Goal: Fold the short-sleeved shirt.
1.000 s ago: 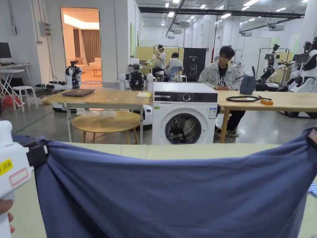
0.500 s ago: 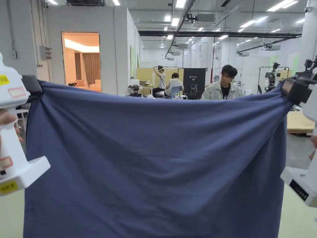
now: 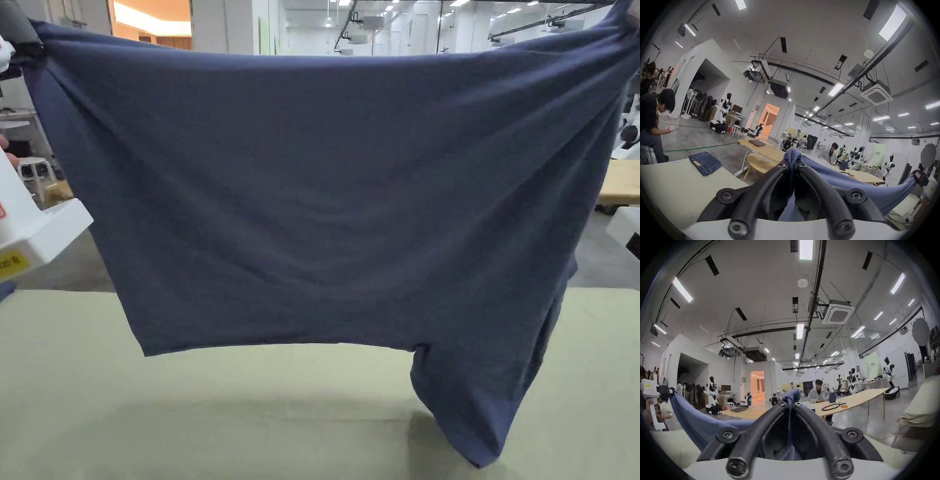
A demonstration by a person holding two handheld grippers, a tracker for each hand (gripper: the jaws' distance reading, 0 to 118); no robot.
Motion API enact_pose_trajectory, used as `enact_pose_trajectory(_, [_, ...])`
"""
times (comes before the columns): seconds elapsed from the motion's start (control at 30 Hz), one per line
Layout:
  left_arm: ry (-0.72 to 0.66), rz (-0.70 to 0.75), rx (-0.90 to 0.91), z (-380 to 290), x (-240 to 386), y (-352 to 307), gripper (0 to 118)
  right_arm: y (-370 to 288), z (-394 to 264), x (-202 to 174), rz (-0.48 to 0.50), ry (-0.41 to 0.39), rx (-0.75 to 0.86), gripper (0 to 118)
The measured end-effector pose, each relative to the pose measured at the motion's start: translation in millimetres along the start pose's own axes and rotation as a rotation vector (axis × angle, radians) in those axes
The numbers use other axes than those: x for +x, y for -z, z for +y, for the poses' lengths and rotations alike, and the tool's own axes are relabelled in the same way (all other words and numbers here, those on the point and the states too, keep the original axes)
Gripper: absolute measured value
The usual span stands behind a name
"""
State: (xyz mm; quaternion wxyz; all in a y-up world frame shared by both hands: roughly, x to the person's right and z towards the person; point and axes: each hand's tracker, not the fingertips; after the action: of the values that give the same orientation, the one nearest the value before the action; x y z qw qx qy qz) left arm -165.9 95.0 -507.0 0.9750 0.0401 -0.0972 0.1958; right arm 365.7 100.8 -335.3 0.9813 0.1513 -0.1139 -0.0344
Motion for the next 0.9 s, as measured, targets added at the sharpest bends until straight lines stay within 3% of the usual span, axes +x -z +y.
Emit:
enact_pose_trajectory(0.1, [0.011,-0.013,-0.018,-6.3,-5.7,-17.6,1,-8.1,-6.5,8.8,-0.008,-0.028,-0.049,0])
enact_pose_trajectory(0.27, [0.088,-0.009,-0.083,-28.1,-18.1,-71.5,1,-69.4,-27.2,17.3,-0.017,0.005,-0.13,0])
enact_pose_trajectory(0.37, [0.106,0.002,-0.121,-45.5,-29.0,-115.8,1,-121.4,-43.1,20.4,0.006,0.056,-0.204,0])
enact_pose_trajectory(0.73, [0.152,0.051,-0.338,-120.7,-76.7,-311.9,1,-342.3,-90.2,7.1,0.027,0.049,-0.396,0])
enact_pose_trajectory(0.9, [0.206,0.078,-0.49,-158.3,-99.7,-397.2,1,-433.5,-108.6,3.7,0.038,-0.014,-0.527,0])
